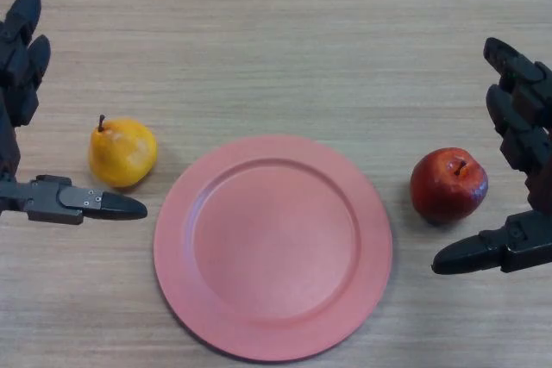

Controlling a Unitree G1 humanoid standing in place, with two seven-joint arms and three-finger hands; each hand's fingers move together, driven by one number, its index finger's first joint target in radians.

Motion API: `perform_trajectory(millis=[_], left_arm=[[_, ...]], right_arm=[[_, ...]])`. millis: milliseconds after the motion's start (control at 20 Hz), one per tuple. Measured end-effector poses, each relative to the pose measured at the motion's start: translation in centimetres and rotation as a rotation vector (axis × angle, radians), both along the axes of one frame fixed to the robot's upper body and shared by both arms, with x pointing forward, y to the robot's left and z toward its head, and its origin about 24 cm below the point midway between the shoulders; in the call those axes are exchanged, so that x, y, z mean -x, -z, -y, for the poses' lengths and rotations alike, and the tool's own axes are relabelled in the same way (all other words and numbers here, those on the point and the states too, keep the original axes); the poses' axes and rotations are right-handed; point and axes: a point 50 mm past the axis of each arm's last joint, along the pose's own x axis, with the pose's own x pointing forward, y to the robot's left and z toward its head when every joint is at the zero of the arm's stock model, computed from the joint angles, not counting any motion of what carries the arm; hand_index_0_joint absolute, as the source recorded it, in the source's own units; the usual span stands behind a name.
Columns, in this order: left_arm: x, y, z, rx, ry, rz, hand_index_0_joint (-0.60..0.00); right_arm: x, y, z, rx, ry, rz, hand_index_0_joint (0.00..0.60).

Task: Pick up the yellow pear and place it on the plate

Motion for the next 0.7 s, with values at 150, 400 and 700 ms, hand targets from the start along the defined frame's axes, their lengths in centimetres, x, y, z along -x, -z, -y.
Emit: perform_trajectory(millis=[150, 400, 700], left_arm=[[0.0, 0.0, 0.0, 0.002, 0.001, 0.000, 0.000], [-1.1, 1.0, -0.6, 0.022, -0.012, -0.036, 0.000], [-4.1, 2.9, -1.7, 0.023, -0.079, -0.058, 0.000]], right_arm=[[0.0, 0.0, 0.0, 0.000, 0.001, 0.000, 0.000], [0.0, 0.0, 0.1, 0.000, 0.003, 0.000, 0.000], [0.1, -0.2, 0.9, -0.003, 0.055, 0.011, 0.000]])
